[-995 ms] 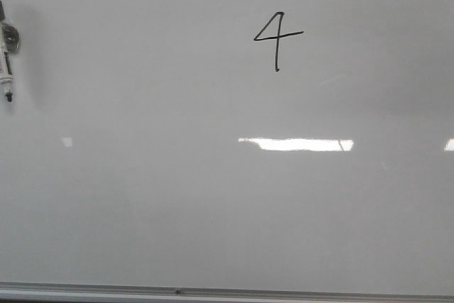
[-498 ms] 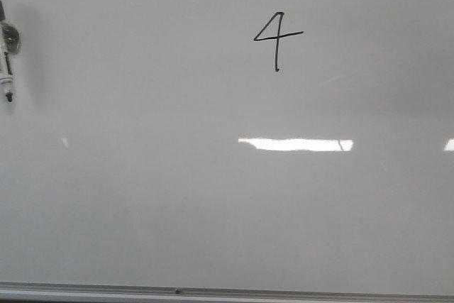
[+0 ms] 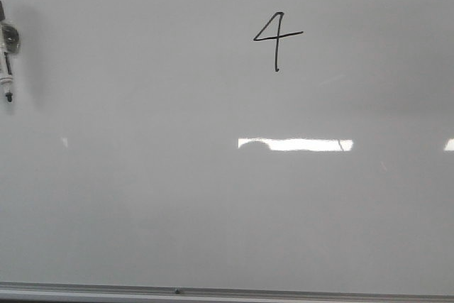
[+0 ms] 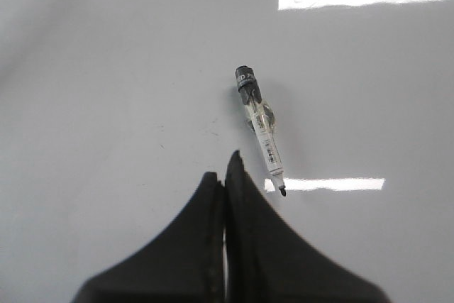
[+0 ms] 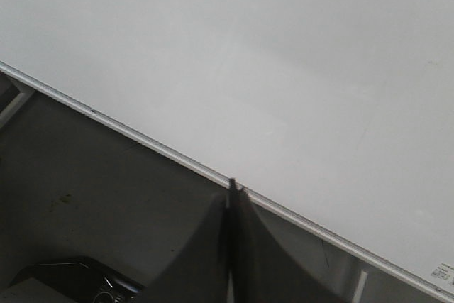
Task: Write number 4 on whiteboard
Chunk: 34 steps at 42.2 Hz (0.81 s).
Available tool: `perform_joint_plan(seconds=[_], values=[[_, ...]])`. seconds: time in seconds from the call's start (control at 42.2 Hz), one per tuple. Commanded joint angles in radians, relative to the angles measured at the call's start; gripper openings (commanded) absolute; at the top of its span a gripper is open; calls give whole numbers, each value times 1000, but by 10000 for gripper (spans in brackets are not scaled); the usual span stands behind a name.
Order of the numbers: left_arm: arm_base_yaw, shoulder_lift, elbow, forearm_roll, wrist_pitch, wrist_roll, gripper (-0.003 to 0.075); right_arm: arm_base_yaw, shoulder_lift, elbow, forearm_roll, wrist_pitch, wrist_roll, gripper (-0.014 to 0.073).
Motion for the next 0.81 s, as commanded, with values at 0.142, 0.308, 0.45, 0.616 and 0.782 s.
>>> perform_joint_plan(seconds=[0.142, 0.308, 0.45, 0.616, 0.782], values=[[0, -15, 6, -3, -83, -2, -20, -1, 6, -26, -6, -59, 0, -68], [0, -15, 6, -3, -83, -2, -20, -1, 6, -26, -6, -59, 0, -68], [0, -13, 6, -3, -83, -2, -20, -32, -42, -2, 2, -72, 0, -68], [0, -13, 6, -3, -83, -2, -20, -185, -157, 114, -16, -206, 0, -68], [0, -13, 6, -3, -83, -2, -20, -364, -338, 382, -17, -516, 0, -68]])
